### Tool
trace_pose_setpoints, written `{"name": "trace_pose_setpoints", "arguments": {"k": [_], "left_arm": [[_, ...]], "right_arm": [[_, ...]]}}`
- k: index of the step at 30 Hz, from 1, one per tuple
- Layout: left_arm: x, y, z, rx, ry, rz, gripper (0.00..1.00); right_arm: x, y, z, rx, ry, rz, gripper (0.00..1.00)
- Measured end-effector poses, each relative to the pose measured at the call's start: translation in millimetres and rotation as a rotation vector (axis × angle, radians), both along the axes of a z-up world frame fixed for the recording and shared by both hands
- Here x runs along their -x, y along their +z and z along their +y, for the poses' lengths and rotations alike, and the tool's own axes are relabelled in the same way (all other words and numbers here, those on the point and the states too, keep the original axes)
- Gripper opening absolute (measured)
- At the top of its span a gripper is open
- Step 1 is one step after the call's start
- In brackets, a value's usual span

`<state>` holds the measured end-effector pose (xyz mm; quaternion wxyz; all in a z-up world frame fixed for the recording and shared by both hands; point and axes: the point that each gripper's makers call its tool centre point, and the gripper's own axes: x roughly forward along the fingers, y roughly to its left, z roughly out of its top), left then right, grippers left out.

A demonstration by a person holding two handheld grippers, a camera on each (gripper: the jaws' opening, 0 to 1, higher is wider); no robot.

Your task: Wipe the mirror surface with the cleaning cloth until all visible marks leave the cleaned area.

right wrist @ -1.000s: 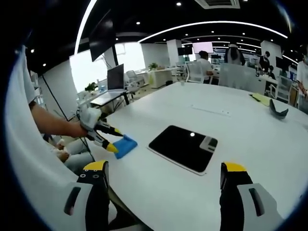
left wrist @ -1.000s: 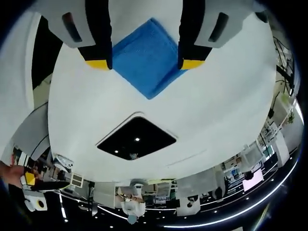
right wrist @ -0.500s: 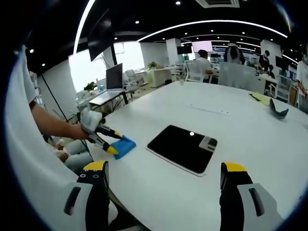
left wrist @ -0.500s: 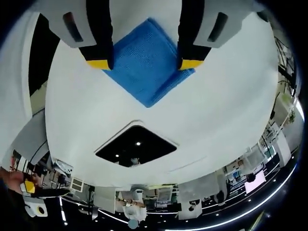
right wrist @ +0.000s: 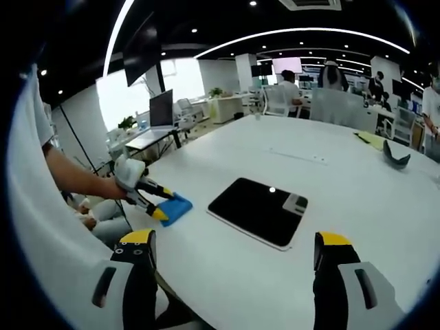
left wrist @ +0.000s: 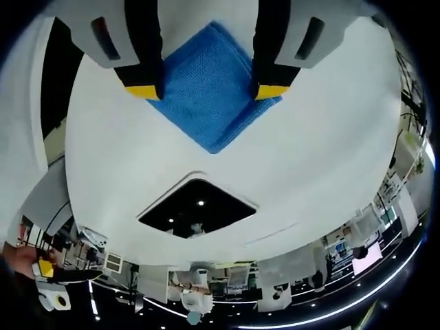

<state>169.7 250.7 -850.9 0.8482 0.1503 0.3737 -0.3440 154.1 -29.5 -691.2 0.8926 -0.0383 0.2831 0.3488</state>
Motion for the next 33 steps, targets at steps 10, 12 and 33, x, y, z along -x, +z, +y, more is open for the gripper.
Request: {"name": "trace_pose_setpoints", "arguments": {"k": [10,12,33], "left_arm": [[-1.1,0.2,1,0.0,0.0,0.005,0.48],[-2.2,1.0,2,0.001,0.01,0.005,0.44],[-11.8,1.4,4,-0.023,0.019,-0.042,0.09]], "right_arm": [[-2,-0.5,4,-0.006,0.003,0.0,0.93],[-1,-1.4,5,-0.004,0.006,0.003,0.93],[-1,-1.9,3,0.006,-0.001,0.007,0.92]]}}
